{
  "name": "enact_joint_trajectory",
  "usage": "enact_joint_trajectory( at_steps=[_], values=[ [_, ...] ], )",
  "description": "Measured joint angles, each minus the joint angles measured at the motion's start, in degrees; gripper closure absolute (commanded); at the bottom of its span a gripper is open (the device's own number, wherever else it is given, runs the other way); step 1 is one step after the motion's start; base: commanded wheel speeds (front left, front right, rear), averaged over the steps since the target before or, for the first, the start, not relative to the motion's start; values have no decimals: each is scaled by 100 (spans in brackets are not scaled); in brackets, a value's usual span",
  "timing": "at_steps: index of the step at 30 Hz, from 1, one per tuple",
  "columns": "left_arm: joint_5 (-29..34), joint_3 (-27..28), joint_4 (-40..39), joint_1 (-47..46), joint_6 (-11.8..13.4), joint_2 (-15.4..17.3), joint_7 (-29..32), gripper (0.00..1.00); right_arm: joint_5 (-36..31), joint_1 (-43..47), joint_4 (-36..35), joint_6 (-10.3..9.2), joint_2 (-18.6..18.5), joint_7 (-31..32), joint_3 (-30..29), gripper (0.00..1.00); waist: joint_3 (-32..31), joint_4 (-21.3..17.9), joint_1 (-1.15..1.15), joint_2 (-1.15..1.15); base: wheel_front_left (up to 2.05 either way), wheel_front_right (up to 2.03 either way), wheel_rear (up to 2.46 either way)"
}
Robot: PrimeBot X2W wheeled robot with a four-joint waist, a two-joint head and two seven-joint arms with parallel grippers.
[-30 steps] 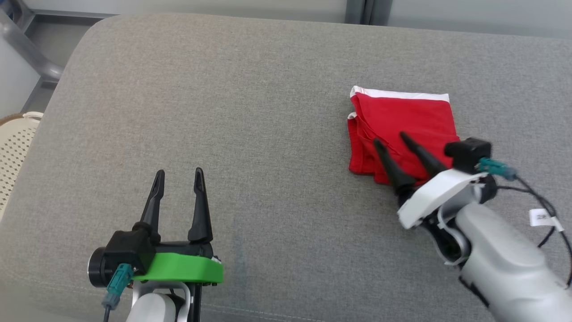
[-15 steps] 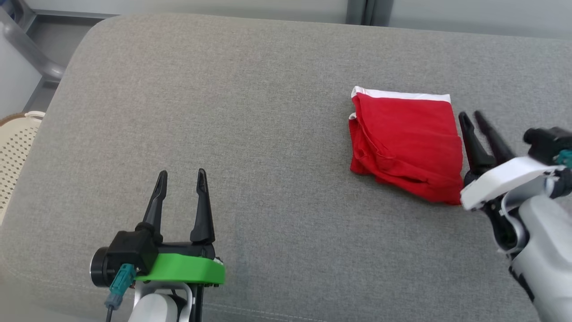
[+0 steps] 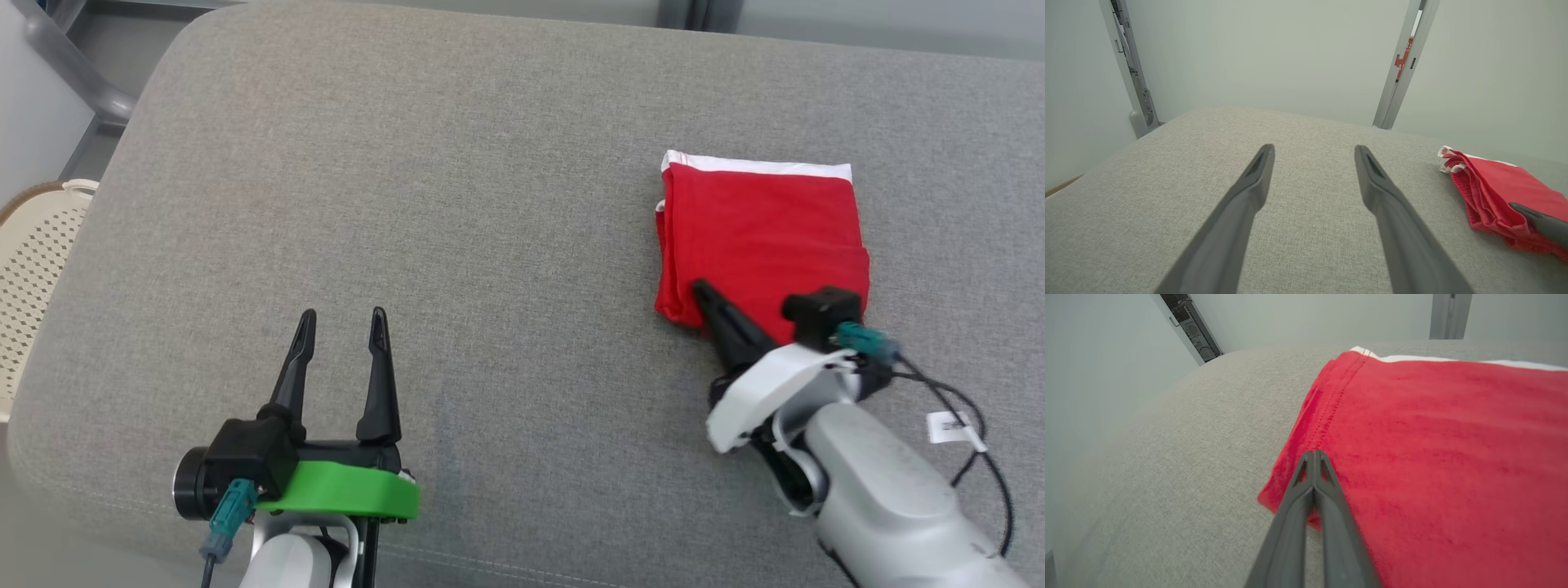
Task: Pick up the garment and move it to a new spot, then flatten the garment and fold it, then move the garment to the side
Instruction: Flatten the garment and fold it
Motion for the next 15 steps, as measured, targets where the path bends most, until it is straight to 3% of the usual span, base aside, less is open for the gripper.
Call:
enact_joint_trajectory(
  at_steps=[7,14,15],
  values=[
    [13,-3,21,-26,18,0,0,0,-202,-57,-180,1,313,0,237,100,-27,-83,0,0,0,0,0],
    [105,162,57,-20,0,0,0,0,-478,43,-1002,1,27,-4,-485,100,-114,-354,0,0,0,0,0],
    [114,194,60,-17,-10,-1,1,0,-538,112,-1114,1,-25,-4,-639,96,-130,-409,0,0,0,0,0]
  ],
)
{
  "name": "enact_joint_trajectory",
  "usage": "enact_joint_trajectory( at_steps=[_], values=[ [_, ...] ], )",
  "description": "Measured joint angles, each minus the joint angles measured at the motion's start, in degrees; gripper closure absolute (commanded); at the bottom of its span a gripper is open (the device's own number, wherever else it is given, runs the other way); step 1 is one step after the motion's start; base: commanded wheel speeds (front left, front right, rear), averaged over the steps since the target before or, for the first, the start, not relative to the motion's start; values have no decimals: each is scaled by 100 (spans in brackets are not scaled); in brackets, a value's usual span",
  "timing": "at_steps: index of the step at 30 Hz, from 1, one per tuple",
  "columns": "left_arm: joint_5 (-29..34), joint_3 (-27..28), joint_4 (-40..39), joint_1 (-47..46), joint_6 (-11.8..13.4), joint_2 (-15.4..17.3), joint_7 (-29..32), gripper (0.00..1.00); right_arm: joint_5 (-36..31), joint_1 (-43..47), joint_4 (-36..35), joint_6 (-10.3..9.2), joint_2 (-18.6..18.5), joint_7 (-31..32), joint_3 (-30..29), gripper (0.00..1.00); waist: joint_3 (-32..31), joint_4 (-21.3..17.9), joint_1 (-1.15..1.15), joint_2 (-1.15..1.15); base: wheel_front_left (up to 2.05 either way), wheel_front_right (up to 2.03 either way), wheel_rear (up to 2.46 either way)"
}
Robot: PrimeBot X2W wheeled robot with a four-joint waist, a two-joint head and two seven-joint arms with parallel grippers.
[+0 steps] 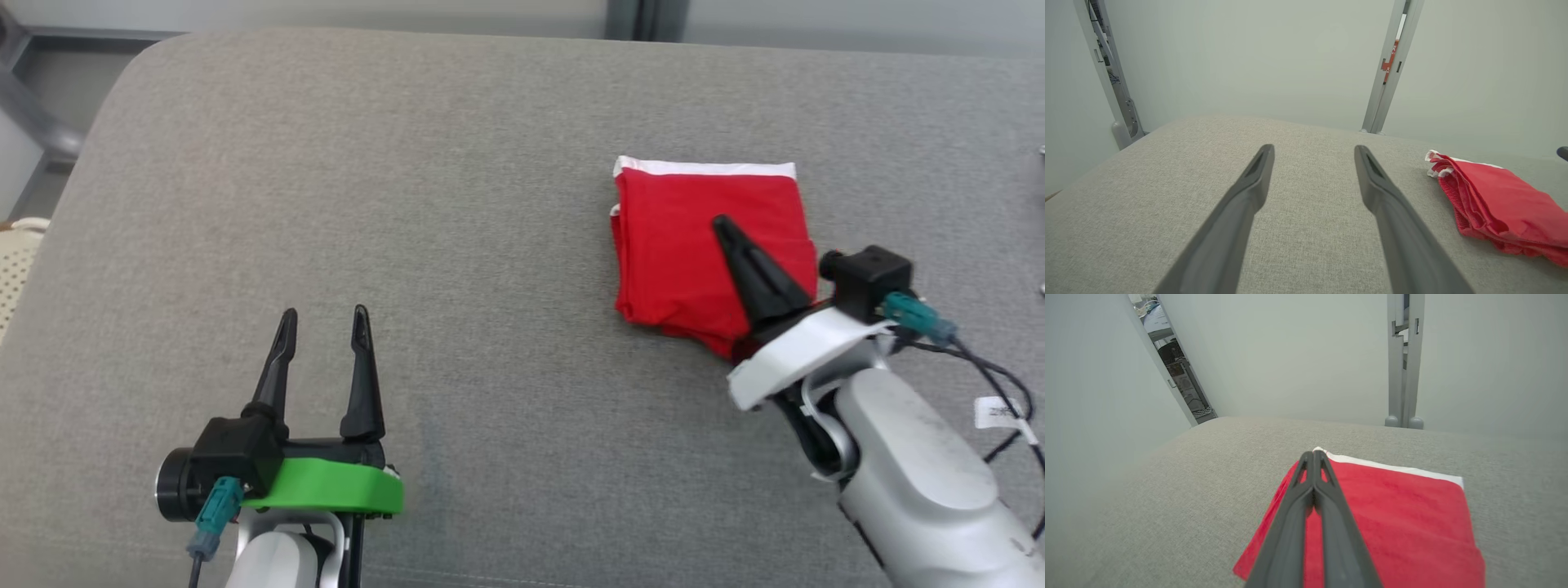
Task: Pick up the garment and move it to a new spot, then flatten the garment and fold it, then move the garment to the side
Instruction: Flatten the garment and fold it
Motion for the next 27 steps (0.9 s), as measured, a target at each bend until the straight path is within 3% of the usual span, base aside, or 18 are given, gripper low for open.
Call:
enact_joint_trajectory(
  at_steps=[1,2,3,10,27],
  values=[
    [8,21,-2,0,-1,0,-1,0,-47,59,-92,0,-38,0,-130,68,-13,-45,0,0,0,0,0],
    [29,60,1,0,-9,1,-1,0,-116,124,-202,-1,-87,0,-267,28,-30,-103,0,0,0,0,0],
    [46,91,0,1,-26,0,-1,0,-198,197,-321,-1,-138,0,-405,0,-50,-163,0,0,0,0,0],
    [216,285,70,55,-101,-1,-1,0,-505,906,-999,-1,-230,0,-1267,0,-262,-584,0,0,0,0,0],
    [354,740,134,482,-223,0,-1,0,-731,2522,-1760,-1,62,0,-1744,0,-845,-941,0,0,0,0,0]
  ],
)
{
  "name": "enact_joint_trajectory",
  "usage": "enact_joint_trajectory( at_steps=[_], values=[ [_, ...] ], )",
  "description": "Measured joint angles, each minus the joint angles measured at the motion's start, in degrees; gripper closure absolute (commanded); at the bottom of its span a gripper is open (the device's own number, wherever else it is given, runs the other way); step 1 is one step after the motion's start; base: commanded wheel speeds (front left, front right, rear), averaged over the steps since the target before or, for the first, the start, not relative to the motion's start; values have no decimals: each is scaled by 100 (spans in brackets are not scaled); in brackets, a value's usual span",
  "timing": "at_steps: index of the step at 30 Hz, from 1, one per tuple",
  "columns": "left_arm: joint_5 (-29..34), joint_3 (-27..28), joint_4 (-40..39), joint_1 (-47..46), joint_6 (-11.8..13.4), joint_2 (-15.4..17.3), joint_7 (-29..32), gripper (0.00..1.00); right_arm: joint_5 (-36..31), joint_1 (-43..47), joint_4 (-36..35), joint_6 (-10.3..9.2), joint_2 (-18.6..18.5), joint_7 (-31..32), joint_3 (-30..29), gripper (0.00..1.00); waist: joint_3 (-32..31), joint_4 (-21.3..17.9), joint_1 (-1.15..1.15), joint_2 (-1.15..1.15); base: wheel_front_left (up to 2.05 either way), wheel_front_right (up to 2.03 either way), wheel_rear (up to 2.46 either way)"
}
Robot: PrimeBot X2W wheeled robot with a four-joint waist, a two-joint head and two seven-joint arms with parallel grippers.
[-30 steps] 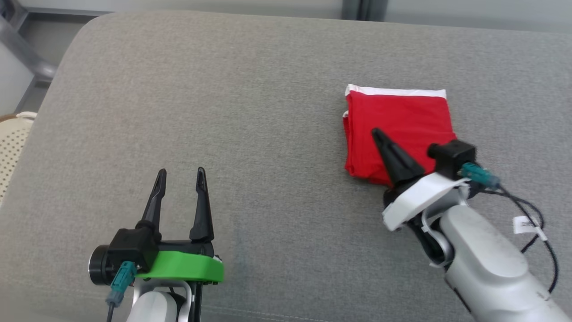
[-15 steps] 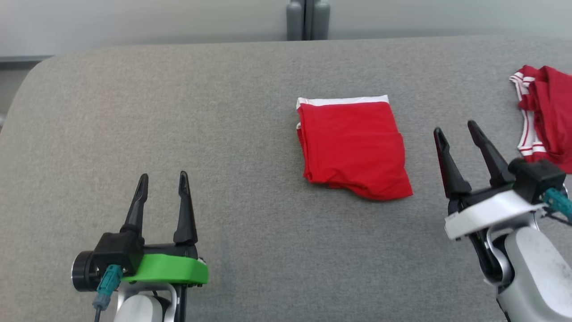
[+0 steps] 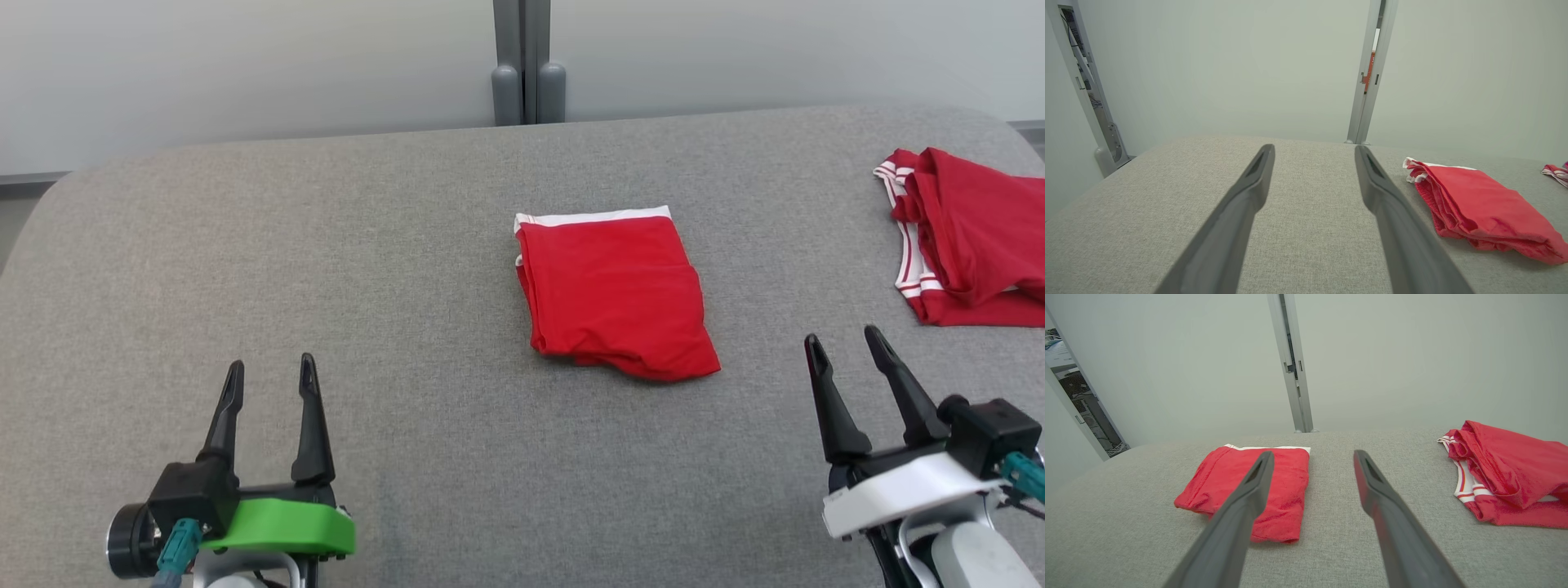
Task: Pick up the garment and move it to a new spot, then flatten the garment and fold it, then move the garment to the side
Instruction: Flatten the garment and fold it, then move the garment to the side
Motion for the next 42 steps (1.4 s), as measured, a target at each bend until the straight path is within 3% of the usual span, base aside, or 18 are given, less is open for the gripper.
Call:
enact_joint_trajectory(
  at_steps=[16,28,42],
  values=[
    [345,308,8,453,-138,4,0,0,-216,986,-438,0,404,0,-350,0,-358,82,0,0,0,0,0],
    [385,315,-41,615,-398,115,0,0,-375,1128,-660,0,536,94,-580,0,-466,233,0,0,0,0,0],
    [379,145,-113,661,-457,218,357,0,-593,1182,-794,0,568,283,-558,0,-518,390,0,0,0,0,0]
  ],
)
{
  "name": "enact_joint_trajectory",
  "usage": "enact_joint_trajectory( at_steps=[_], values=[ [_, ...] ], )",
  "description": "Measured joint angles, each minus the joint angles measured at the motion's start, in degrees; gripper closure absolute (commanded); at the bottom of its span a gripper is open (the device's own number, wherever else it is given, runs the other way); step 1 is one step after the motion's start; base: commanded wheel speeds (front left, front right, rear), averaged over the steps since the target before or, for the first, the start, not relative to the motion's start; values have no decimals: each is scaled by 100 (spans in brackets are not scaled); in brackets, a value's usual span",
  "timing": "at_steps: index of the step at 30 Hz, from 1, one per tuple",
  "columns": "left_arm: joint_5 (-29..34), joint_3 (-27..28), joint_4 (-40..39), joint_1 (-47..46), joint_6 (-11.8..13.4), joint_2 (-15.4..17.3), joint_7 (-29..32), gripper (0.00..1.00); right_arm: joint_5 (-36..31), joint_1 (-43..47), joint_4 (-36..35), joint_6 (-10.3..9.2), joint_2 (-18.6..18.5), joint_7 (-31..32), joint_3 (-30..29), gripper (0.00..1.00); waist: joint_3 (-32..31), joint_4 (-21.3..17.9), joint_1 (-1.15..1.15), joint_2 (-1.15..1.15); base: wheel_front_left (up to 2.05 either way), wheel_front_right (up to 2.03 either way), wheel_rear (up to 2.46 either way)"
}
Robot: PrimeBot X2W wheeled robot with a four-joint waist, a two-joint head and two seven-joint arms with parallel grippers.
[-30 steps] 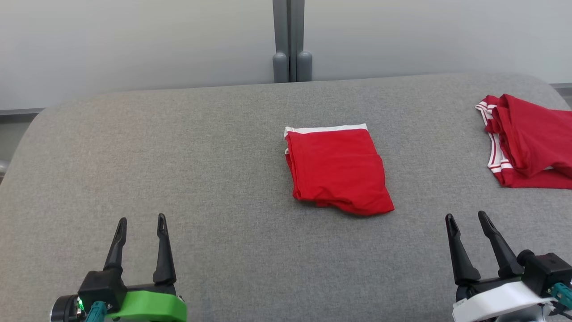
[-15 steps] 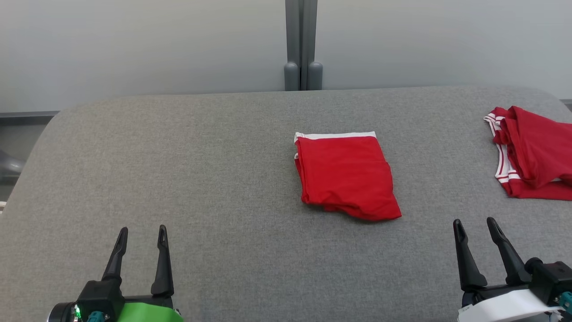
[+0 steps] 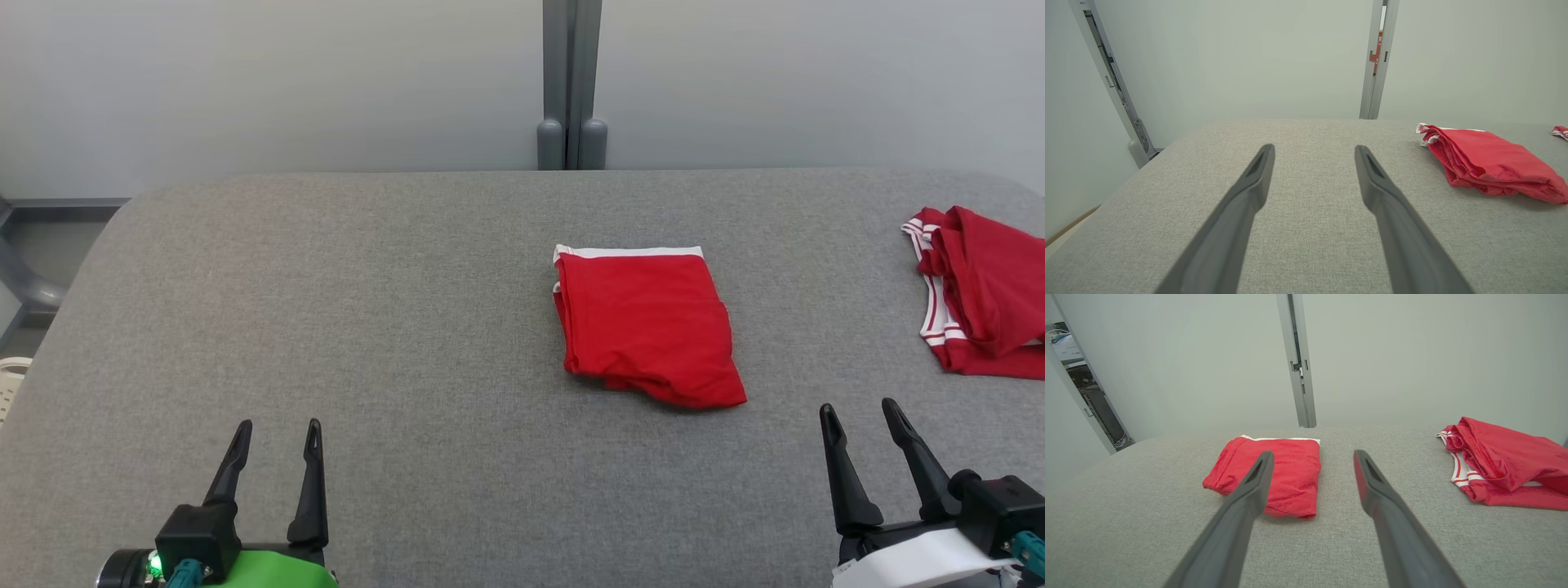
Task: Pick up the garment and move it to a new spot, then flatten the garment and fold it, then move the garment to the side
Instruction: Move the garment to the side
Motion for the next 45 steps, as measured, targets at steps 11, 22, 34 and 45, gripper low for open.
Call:
enact_joint_trajectory(
  at_steps=[11,22,34,45],
  values=[
    [-64,-24,-296,65,25,80,342,0,-99,0,-152,0,47,110,-4,0,-8,38,0,0,0,0,0],
    [-126,-27,-308,113,103,107,343,0,-138,20,-266,0,37,156,-24,0,14,-4,0,0,0,0,0],
    [-148,-62,-253,113,169,129,298,0,-155,30,-278,0,80,187,-76,0,21,-35,0,0,0,0,0],
    [-164,-93,-218,113,213,164,266,0,-157,51,-253,0,108,200,-87,0,11,-42,0,0,0,0,0]
  ],
)
